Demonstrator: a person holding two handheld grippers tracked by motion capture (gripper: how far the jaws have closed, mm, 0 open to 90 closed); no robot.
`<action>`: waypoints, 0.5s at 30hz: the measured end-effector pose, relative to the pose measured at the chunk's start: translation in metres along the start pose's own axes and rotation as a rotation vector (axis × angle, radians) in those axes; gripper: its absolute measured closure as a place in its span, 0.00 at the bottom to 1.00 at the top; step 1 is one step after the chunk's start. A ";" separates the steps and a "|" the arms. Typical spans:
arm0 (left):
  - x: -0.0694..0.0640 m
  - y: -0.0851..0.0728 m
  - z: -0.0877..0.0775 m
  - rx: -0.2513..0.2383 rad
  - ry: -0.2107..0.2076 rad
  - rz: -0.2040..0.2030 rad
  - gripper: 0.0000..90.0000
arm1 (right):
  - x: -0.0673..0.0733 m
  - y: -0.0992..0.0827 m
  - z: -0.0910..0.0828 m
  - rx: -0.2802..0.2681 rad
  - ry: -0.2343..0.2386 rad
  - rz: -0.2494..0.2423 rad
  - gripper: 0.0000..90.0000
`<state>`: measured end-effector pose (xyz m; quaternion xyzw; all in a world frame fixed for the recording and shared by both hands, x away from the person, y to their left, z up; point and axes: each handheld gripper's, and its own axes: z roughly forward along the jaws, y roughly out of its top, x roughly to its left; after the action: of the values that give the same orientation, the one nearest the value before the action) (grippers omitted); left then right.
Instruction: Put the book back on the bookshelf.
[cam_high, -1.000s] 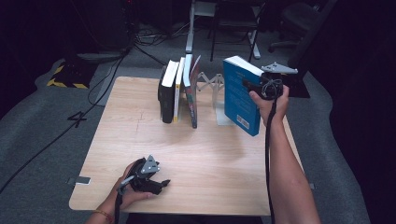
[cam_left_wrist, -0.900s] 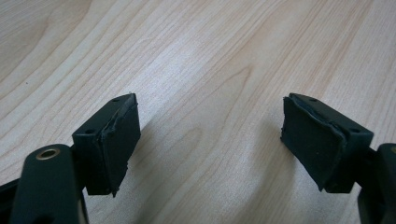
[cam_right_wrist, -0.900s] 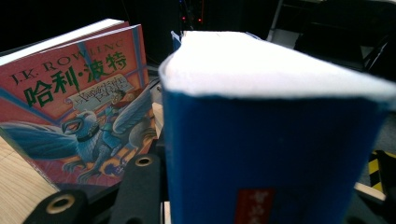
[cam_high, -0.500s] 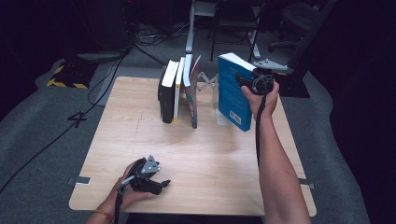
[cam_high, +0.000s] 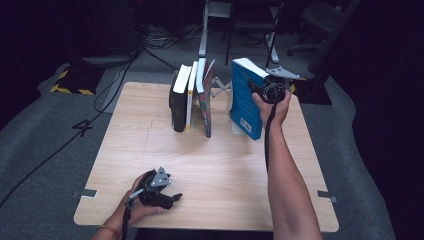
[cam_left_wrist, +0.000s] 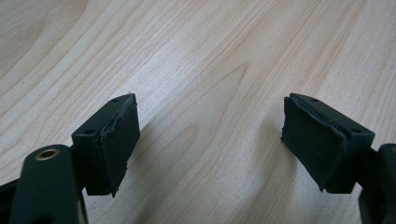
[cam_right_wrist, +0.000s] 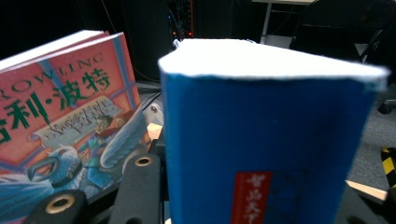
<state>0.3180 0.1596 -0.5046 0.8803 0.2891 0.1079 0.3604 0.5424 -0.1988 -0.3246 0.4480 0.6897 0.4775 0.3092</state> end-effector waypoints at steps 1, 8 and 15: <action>0.000 0.000 0.000 0.000 0.000 0.000 0.22 | 0.000 -0.002 0.000 0.001 -0.001 -0.004 0.67; 0.000 0.000 0.000 -0.001 0.000 0.000 0.22 | -0.001 -0.010 -0.001 -0.010 -0.004 0.012 0.67; 0.000 0.000 0.000 0.000 0.000 0.000 0.22 | -0.004 -0.015 -0.007 -0.016 -0.011 0.012 0.67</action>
<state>0.3180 0.1595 -0.5046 0.8801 0.2892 0.1081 0.3606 0.5335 -0.2073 -0.3364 0.4523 0.6814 0.4825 0.3136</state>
